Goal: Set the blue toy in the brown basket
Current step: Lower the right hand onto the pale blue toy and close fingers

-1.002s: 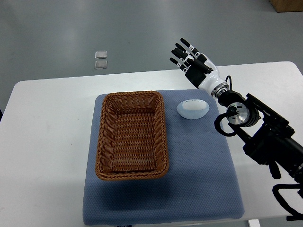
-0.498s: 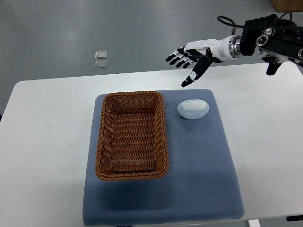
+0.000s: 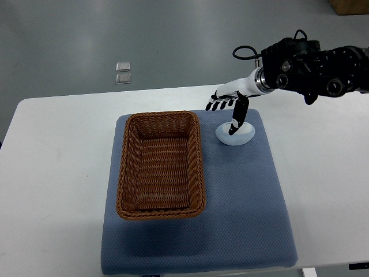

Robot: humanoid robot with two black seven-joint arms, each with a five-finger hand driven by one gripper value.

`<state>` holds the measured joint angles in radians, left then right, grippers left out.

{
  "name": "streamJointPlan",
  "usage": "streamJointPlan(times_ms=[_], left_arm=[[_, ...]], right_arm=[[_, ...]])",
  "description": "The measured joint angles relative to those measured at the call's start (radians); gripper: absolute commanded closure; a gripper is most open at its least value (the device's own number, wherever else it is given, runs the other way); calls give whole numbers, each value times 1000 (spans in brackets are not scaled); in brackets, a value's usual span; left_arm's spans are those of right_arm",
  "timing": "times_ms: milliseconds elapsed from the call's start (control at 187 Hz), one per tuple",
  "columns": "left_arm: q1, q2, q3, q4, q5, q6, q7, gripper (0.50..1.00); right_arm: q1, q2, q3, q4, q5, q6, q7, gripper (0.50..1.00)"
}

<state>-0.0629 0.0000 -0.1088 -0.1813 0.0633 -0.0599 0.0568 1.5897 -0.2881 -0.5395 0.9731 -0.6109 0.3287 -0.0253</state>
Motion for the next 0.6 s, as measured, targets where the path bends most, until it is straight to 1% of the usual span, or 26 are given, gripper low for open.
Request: streamJointPlan(times_ms=[289, 354, 600], left_arm=[[0, 0, -1, 6, 0, 0, 0, 500], [0, 0, -1, 6, 0, 0, 0, 500], [0, 0, -1, 7, 0, 0, 0, 500]], right_arm=[[-89, 3, -6, -30, -3, -70, -17, 607], [-103, 5, -6, -40, -3, -84, -18, 626], [-139, 40, -9, -73, -4, -101, -18, 646]])
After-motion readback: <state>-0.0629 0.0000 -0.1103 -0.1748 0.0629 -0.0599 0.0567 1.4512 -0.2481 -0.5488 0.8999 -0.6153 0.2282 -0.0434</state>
